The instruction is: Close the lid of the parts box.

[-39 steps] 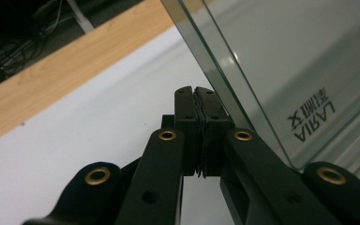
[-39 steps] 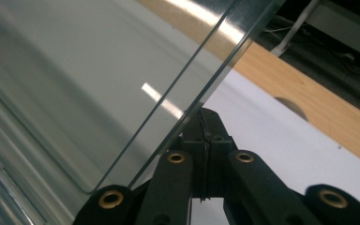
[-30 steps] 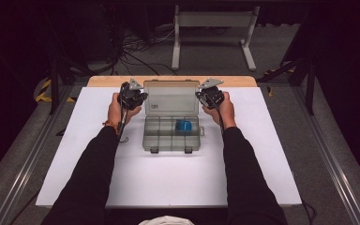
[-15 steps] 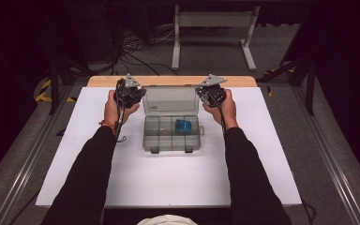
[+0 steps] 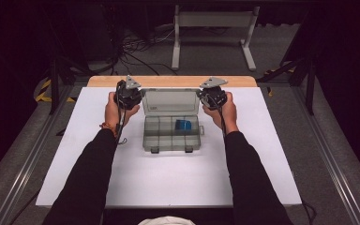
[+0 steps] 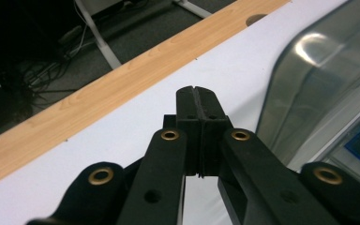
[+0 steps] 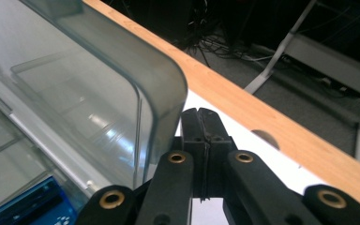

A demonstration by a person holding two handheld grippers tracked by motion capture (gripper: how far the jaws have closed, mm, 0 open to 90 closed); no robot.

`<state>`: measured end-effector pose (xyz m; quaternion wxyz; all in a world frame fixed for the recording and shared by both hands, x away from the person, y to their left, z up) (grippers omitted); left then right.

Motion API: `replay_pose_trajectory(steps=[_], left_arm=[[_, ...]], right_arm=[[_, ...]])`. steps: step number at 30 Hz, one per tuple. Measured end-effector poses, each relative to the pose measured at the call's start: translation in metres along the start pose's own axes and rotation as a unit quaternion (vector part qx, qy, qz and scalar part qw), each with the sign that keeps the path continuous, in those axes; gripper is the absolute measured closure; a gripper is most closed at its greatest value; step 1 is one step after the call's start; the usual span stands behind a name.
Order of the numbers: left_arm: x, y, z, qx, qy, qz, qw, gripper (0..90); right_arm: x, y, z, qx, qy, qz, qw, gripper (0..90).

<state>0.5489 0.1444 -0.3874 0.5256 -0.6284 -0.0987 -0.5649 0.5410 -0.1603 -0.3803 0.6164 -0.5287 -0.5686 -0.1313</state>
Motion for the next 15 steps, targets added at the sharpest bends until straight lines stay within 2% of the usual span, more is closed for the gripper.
replay_pose_trajectory(steps=[7, 12, 15], left_arm=[[0.000, -0.002, -0.004, 0.007, -0.001, 0.003, 1.0000, 89.6], [-0.001, -0.003, -0.005, 0.011, 0.001, 0.005, 0.9999, 89.5], [-0.001, -0.003, -0.005, 0.008, -0.001, 0.003, 1.0000, 89.6]], right_arm=[[-0.003, -0.006, 0.006, -0.008, 0.009, 0.000, 0.9999, 90.0], [-0.006, -0.009, 0.008, -0.006, 0.028, 0.008, 0.9996, 90.0], [-0.006, -0.010, 0.011, -0.017, 0.023, 0.013, 0.9995, 90.0]])
Point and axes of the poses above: each handheld gripper's, and its own axes: y roughly forward along the jaws, x roughly out of its top, z roughly to its left, the point moved 1 cm from there along y, roughly forward along the jaws, and after that the axes turned 2 degrees about y, right-handed, at the moved point
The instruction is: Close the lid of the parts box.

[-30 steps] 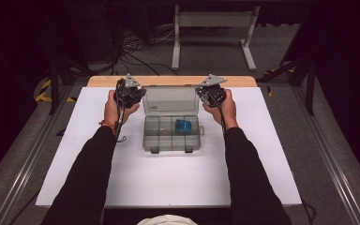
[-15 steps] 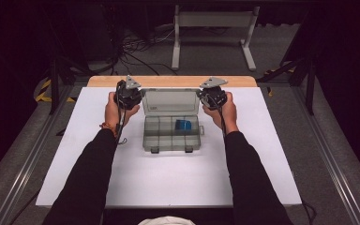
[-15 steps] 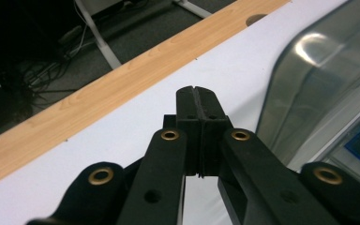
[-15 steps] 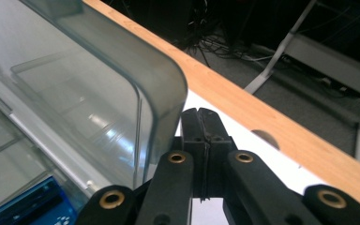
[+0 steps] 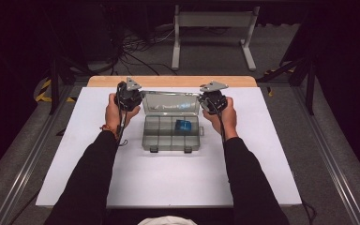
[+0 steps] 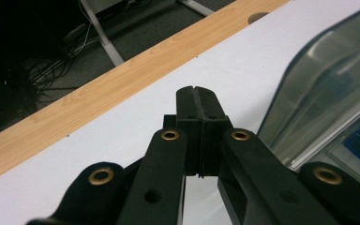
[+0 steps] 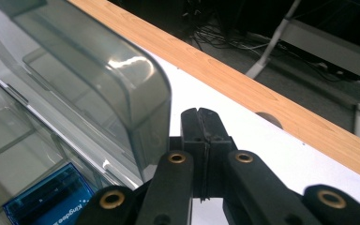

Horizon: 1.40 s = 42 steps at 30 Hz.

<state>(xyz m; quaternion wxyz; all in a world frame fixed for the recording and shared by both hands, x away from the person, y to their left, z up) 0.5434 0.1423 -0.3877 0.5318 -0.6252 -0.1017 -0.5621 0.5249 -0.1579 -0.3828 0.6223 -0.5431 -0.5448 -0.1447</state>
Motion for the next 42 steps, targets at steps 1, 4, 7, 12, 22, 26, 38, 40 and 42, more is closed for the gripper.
replay_pose_trajectory(steps=[1, 4, 7, 12, 22, 26, 38, 40, 42], left_arm=[[0.000, -0.001, 0.000, -0.001, 0.002, 0.003, 1.0000, 89.6], [-0.002, -0.002, 0.000, 0.000, 0.001, -0.001, 1.0000, 89.3], [-0.003, -0.005, -0.003, 0.000, 0.000, -0.003, 1.0000, 88.9], [-0.004, -0.009, -0.004, 0.003, 0.007, -0.004, 1.0000, 88.4], [0.000, -0.018, -0.007, 0.003, 0.018, -0.011, 0.9998, 87.8], [0.002, -0.025, -0.008, 0.003, 0.020, -0.015, 0.9997, 87.8], [0.000, -0.032, -0.012, 0.000, 0.024, -0.023, 0.9994, 88.2], [-0.001, -0.033, -0.013, 0.000, 0.021, -0.023, 0.9995, 88.0], [-0.002, -0.034, -0.014, -0.001, 0.024, -0.023, 0.9994, 87.8]], right_arm=[[0.000, 0.000, 0.000, -0.001, -0.002, 0.001, 1.0000, 90.0], [0.002, -0.002, 0.002, -0.010, -0.018, 0.005, 0.9998, 90.0], [0.003, -0.002, 0.002, -0.013, -0.025, 0.004, 0.9996, 90.0], [0.003, -0.005, 0.004, -0.011, -0.024, 0.000, 0.9997, 90.0], [0.005, -0.012, 0.005, -0.012, -0.028, -0.009, 0.9995, 90.0], [0.007, -0.016, 0.006, -0.011, -0.029, -0.013, 0.9994, 90.0], [0.006, -0.025, 0.008, -0.003, -0.027, -0.022, 0.9994, 90.0], [0.005, -0.026, 0.009, 0.000, -0.024, -0.024, 0.9994, 90.0], [0.004, -0.029, 0.010, 0.002, -0.024, -0.026, 0.9994, 90.0]])
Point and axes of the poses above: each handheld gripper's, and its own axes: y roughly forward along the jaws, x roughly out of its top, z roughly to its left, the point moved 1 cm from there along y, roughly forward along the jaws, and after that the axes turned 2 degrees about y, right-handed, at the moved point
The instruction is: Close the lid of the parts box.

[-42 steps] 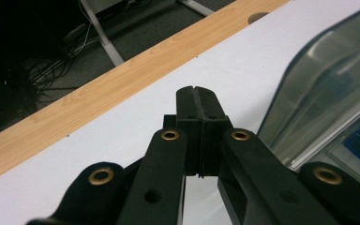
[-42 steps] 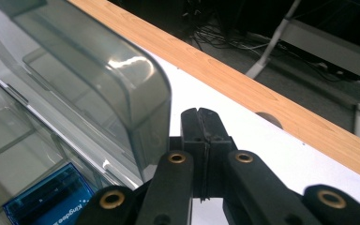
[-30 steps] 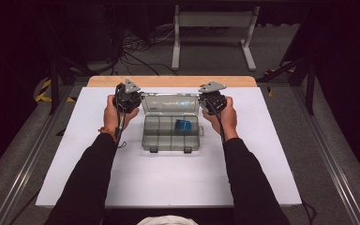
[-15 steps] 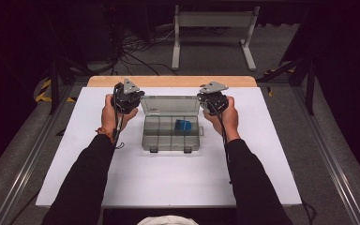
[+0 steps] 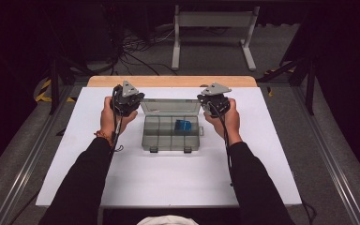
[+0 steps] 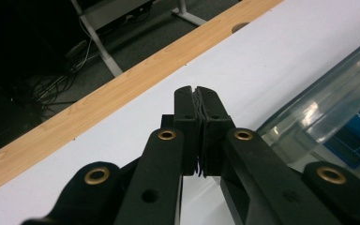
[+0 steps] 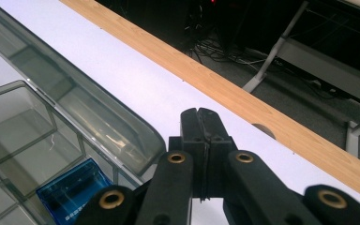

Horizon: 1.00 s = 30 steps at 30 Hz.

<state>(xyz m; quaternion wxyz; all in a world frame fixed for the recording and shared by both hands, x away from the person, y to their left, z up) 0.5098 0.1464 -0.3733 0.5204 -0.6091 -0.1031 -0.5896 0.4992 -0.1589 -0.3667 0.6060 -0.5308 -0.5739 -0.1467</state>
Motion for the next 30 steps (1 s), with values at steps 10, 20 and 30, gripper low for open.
replay_pose_trajectory(steps=[10, 20, 30], left_arm=[[-0.004, -0.009, -0.007, -0.001, 0.018, 0.000, 0.9998, 87.9], [-0.006, -0.016, -0.015, -0.004, 0.033, 0.000, 0.9994, 87.6], [-0.016, -0.022, -0.029, -0.022, 0.064, 0.006, 0.9977, 88.6]], right_arm=[[-0.002, -0.008, 0.005, 0.008, -0.008, -0.003, 0.9999, 90.0], [-0.004, -0.017, 0.014, 0.020, -0.017, -0.002, 0.9996, 90.0], [-0.014, -0.023, 0.026, 0.044, -0.036, 0.006, 0.9984, 90.0]])
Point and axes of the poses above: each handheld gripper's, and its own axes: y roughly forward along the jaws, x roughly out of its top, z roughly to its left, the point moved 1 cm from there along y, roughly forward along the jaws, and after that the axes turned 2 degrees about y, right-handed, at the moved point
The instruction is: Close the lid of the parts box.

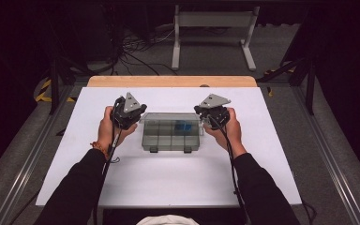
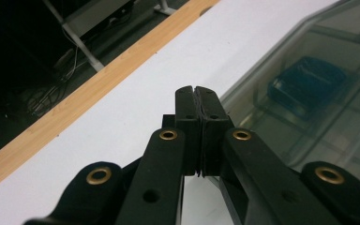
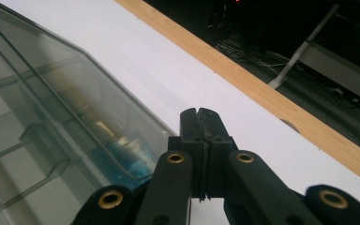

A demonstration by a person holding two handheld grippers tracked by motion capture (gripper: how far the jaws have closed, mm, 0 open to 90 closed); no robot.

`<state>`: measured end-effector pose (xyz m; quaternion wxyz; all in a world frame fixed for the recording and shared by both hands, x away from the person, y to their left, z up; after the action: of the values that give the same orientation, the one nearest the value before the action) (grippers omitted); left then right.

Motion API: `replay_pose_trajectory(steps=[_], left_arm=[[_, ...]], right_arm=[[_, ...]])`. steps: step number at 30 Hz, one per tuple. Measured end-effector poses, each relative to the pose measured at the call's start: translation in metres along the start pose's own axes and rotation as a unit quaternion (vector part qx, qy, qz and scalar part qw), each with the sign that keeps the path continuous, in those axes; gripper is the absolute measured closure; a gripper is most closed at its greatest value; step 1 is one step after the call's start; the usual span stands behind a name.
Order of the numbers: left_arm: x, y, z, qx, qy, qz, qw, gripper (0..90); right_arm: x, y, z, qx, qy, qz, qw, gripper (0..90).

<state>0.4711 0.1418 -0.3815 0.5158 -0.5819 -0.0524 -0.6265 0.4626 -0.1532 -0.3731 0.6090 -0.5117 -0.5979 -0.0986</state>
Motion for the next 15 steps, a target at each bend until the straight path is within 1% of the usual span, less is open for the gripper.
replay_pose_trajectory(steps=[1, 2, 4, 5, 8, 12, 15], left_arm=[[-0.003, -0.002, -0.003, -0.006, 0.004, 0.001, 1.0000, 88.5], [-0.003, -0.002, -0.003, -0.006, 0.004, 0.001, 1.0000, 88.5], [-0.005, -0.003, -0.006, -0.007, 0.015, 0.006, 0.9998, 88.4], [-0.006, -0.005, -0.008, -0.009, 0.014, 0.006, 0.9998, 88.4], [-0.011, -0.008, -0.012, -0.013, 0.023, 0.006, 0.9996, 88.3], [-0.018, -0.014, -0.016, -0.022, 0.025, 0.004, 0.9994, 88.2], [-0.022, -0.016, -0.019, -0.029, 0.028, 0.003, 0.9992, 88.2]], right_arm=[[-0.001, -0.001, 0.001, 0.003, 0.000, 0.000, 1.0000, 90.0], [-0.001, -0.001, 0.001, 0.003, 0.000, 0.000, 1.0000, 90.0], [-0.004, -0.003, 0.005, 0.015, -0.007, 0.005, 0.9999, 89.9], [-0.005, -0.005, 0.007, 0.019, -0.012, 0.007, 0.9997, 89.8], [-0.008, -0.007, 0.012, 0.030, -0.019, 0.012, 0.9993, 89.8], [-0.014, -0.009, 0.018, 0.043, -0.026, 0.022, 0.9985, 89.8], [-0.019, -0.011, 0.021, 0.053, -0.027, 0.025, 0.9979, 89.4]])
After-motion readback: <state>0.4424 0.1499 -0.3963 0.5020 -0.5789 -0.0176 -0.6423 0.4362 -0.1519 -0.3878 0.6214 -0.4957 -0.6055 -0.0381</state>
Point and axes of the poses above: each handheld gripper's, and its own axes: y roughly forward along the jaws, x roughly out of its top, z roughly to its left, the point moved 1 cm from there along y, roughly forward along the jaws, and after that the axes turned 2 degrees about y, right-handed, at the moved point
